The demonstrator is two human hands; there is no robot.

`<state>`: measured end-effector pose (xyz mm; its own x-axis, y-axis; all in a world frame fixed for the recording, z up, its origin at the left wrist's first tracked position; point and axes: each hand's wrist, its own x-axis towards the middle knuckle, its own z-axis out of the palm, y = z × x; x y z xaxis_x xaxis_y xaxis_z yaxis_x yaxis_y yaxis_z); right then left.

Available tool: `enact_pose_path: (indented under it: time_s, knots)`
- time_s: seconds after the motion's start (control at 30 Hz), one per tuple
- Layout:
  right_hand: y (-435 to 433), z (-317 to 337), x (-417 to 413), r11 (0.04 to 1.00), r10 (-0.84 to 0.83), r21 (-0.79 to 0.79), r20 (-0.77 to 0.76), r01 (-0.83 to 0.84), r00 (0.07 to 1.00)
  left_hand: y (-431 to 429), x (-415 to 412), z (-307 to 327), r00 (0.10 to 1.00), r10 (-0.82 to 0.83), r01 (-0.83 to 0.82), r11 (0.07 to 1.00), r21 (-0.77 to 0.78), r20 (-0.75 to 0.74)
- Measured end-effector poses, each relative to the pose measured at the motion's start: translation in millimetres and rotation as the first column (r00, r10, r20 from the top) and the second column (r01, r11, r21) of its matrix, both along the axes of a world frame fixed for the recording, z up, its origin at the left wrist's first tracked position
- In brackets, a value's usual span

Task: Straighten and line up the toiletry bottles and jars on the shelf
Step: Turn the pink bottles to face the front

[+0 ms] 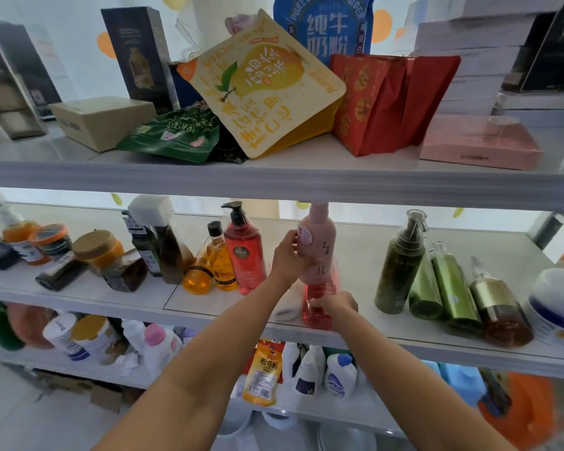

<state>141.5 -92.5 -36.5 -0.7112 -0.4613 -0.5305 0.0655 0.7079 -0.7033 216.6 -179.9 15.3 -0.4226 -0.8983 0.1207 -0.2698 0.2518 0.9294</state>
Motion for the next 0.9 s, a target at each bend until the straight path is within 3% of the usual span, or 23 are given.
enact_pose_path:
  time_s: [0.33, 0.63, 0.7, 0.8, 0.9]
  knots:
    - [23, 1, -38, 0.992, -0.120, -0.035, -0.044, 0.119, 0.992, -2, -9, -6, 0.999, -0.042, 0.042, 0.999, 0.027, -0.012]
    - [37, -4, -34, 0.977, -0.191, 0.054, -0.218, 0.207, 0.957, 4, -14, -32, 0.994, -0.084, 0.076, 0.992, 0.101, 0.069]
    - [37, -1, -26, 0.975, -0.182, 0.062, -0.324, 0.212, 0.929, 5, -13, -35, 0.992, -0.104, 0.096, 0.989, 0.112, 0.074]
    - [33, 1, -12, 0.991, -0.120, -0.016, -0.530, 0.132, 0.839, 4, -10, -38, 0.985, -0.151, 0.143, 0.985, 0.095, 0.079]
    - [20, 9, 1, 0.982, -0.006, -0.158, -0.590, -0.108, 0.807, 4, -2, -39, 0.980, -0.184, 0.180, 0.982, 0.062, 0.071]
